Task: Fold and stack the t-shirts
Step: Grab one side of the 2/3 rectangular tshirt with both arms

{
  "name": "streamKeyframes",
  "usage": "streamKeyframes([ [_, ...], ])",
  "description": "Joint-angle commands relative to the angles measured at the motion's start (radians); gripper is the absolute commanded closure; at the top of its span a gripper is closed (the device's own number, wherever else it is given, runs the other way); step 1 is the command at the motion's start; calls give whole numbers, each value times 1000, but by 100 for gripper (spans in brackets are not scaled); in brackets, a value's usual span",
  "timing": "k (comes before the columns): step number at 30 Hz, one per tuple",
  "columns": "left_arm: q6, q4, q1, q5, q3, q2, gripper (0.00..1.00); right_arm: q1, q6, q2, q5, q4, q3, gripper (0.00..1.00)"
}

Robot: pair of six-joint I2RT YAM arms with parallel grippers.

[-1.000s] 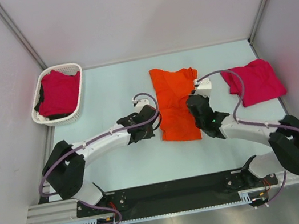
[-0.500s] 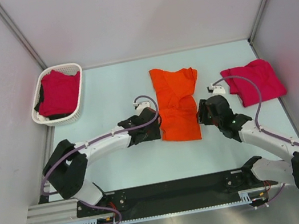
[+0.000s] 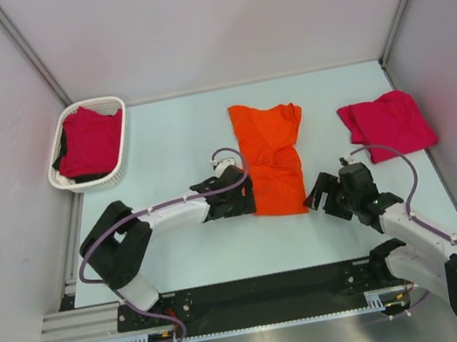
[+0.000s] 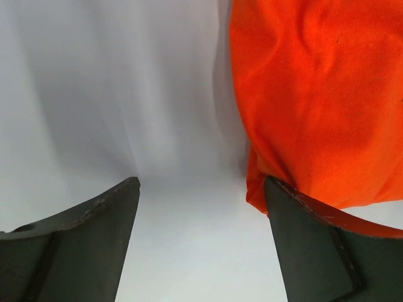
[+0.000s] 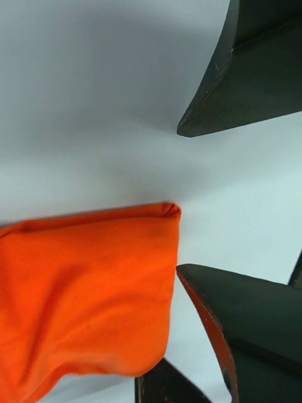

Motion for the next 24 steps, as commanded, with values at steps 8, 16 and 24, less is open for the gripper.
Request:
streamKeyframes([
  [8, -90, -133, 5, -145, 9, -223, 21, -42, 161, 157, -289, 350, -155, 15],
  [16, -84, -10, 3, -1, -4, -169, 20, -66, 163, 165, -257, 325, -163, 15],
  [24, -102, 123, 3, 133, -38, -45, 19, -106, 144, 195, -249, 308, -157, 15],
])
